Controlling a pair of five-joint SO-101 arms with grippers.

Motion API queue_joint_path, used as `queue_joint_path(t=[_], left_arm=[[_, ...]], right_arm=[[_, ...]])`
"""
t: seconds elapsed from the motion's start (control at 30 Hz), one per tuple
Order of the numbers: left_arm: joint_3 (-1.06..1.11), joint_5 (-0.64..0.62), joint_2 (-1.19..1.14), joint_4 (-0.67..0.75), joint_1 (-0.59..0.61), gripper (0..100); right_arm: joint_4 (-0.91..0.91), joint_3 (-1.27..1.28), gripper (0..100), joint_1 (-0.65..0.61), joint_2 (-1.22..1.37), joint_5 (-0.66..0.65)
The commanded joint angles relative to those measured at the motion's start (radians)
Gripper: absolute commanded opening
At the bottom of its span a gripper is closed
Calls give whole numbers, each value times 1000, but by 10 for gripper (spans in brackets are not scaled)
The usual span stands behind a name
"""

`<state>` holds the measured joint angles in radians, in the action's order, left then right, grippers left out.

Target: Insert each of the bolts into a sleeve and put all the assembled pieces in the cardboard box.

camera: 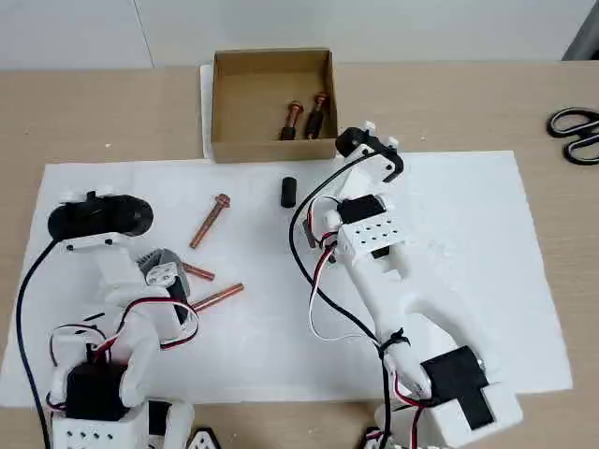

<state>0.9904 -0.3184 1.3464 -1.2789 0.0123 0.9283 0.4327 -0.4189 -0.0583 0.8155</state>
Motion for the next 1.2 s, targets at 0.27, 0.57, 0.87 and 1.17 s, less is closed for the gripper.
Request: queue_joint_path(t=[0.27, 0.57, 0.87, 1.17], left_arm=[[-7, 5, 8, 25, 5, 6], [-7, 5, 8, 25, 5, 6], [-7, 5, 8, 25, 5, 6], [-7, 5, 8, 25, 5, 6]], right_arm=[[-4, -8, 255, 44, 119, 12], [-87, -9, 199, 101, 176, 8], [-117, -8, 40, 116, 177, 5], [-110, -8, 35, 114, 171, 5]])
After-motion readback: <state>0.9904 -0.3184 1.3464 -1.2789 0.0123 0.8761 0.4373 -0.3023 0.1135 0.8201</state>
